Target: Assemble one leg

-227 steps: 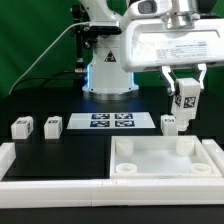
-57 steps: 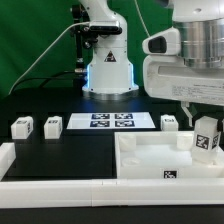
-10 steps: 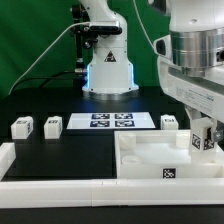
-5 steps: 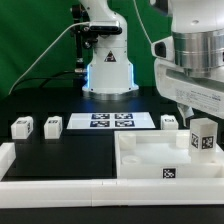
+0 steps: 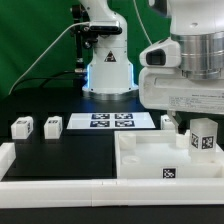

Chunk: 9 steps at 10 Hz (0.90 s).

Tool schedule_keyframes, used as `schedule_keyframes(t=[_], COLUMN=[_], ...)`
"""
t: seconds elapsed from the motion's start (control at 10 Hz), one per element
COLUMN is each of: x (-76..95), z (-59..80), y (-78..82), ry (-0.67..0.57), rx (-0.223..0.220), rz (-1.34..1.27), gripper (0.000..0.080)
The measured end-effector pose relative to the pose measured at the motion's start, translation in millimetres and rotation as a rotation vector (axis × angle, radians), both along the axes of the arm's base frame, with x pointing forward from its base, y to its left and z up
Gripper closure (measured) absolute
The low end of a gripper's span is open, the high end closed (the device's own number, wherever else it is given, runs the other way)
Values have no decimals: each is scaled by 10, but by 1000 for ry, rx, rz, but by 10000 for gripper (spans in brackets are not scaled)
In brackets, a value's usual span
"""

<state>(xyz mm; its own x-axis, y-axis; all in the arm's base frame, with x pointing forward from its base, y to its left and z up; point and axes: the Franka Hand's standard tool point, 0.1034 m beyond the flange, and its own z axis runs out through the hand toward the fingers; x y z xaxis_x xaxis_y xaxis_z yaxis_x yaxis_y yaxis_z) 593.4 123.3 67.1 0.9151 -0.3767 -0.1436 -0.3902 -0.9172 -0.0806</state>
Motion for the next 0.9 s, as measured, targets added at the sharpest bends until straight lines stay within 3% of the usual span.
schedule_keyframes(t=[0.4, 0.6, 0.9], x=[-21, -23, -20], z=[-28, -48, -49], y=[6, -92, -104], ry=[-52, -65, -73], rx=[22, 44, 48], rz=[426, 610, 679], gripper=[151, 151, 151])
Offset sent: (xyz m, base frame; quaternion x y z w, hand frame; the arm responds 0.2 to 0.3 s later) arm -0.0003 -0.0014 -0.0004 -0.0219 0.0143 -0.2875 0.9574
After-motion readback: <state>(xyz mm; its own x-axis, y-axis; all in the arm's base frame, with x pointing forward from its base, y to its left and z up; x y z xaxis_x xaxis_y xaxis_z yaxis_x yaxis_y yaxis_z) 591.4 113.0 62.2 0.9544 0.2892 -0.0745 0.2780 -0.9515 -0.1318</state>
